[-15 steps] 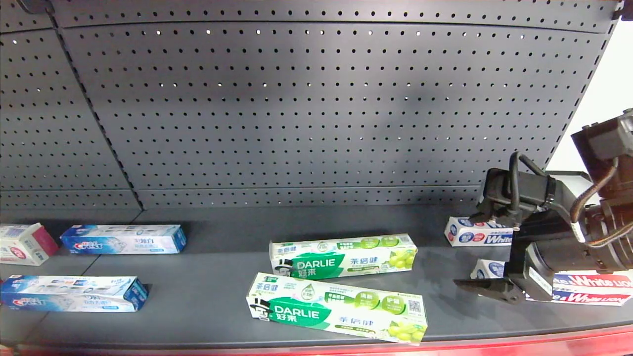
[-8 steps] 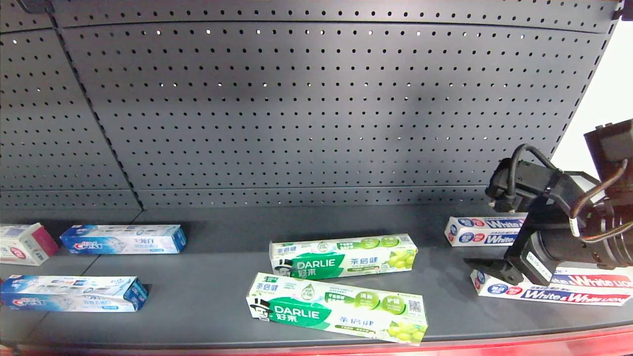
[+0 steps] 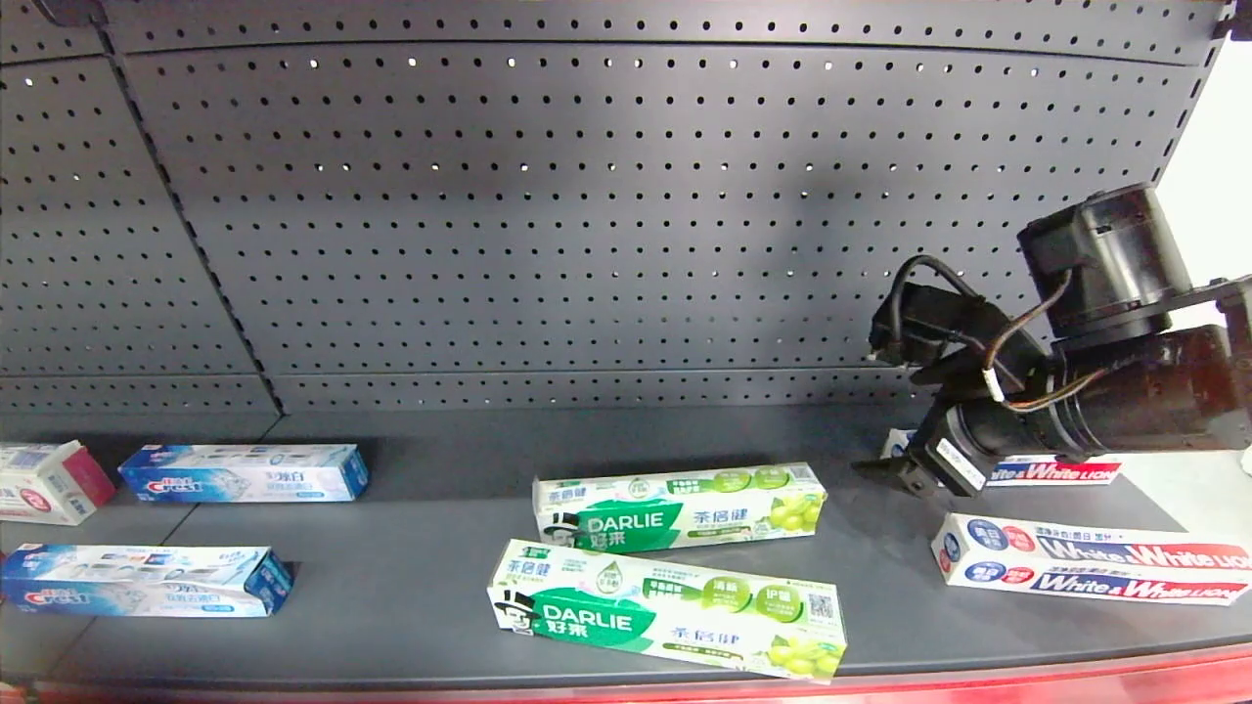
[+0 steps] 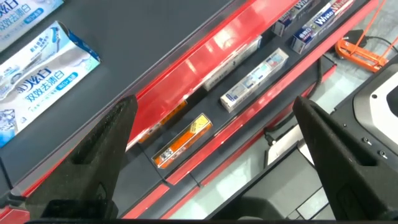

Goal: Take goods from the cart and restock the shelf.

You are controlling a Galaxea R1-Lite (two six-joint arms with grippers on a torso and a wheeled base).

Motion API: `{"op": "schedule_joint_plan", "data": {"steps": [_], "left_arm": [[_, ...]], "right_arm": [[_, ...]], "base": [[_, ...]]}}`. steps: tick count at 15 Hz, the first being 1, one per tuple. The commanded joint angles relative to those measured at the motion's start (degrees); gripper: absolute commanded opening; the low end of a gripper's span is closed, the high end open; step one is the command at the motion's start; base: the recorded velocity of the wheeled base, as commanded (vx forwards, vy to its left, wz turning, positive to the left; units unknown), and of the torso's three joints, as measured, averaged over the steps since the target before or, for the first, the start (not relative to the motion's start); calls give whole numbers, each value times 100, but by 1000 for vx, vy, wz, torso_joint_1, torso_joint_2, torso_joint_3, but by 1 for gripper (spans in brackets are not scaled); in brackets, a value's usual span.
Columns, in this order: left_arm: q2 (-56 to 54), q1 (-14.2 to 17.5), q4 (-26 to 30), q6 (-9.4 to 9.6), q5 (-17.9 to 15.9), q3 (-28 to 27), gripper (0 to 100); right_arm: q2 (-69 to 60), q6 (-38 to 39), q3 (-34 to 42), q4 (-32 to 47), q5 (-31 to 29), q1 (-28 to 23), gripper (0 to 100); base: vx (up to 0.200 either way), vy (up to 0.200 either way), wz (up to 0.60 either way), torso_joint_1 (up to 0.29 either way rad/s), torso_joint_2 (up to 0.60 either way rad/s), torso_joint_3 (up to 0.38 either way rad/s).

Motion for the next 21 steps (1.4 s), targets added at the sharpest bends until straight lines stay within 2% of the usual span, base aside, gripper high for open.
{"op": "schedule_joint_plan", "data": {"steps": [1,7,10,21], "left_arm": [[-1,-2,4,-3,-4,19,100],[-19,-2,-67,-12,-4,54,100],[-89,-2,-67,-117,-4,81,100],[-168,-11,-67,-117,-12,177,100]], "right_arm": [[276,-12,-19,1,3,-23,100],[540,-12,-115,-8,3,-5,100],[575,-21,-107,-43,3,109,100],[812,-21,-326,-60,12,417,100]], "base": [[0,0,0,0,0,0],[0,0,0,0,0,0],[0,0,0,0,0,0],[0,0,0,0,0,0]]}}
